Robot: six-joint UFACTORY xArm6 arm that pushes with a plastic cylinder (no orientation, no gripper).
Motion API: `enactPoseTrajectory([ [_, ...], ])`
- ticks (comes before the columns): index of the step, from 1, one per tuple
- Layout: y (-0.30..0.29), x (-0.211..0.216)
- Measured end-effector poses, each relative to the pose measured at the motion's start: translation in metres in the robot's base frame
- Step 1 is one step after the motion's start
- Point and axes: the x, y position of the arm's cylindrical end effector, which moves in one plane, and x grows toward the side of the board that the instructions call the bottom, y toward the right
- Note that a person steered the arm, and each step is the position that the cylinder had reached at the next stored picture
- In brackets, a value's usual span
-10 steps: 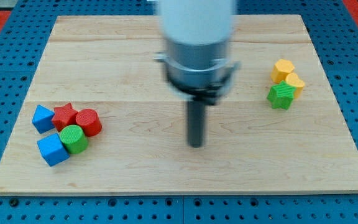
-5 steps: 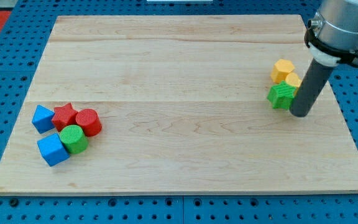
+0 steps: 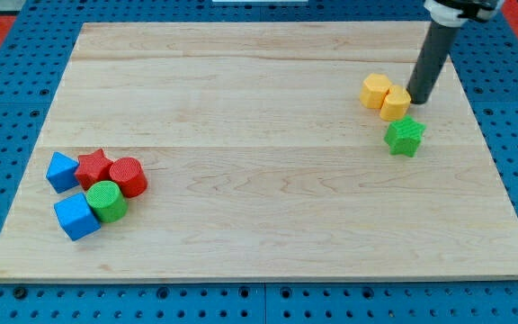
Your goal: Move the yellow heart towards top center
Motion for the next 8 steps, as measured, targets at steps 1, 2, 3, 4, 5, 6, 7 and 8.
enactPoseTrajectory([
  [1,-0.004,-0.012],
  [2,0.02,-0.005],
  [3,-0.005,0.032],
  [4,-0.035,0.048],
  [5,-0.065,0.043],
  [6,-0.063,0.02],
  [7,-0.057,-0.001],
  [8,-0.055,-0.02],
])
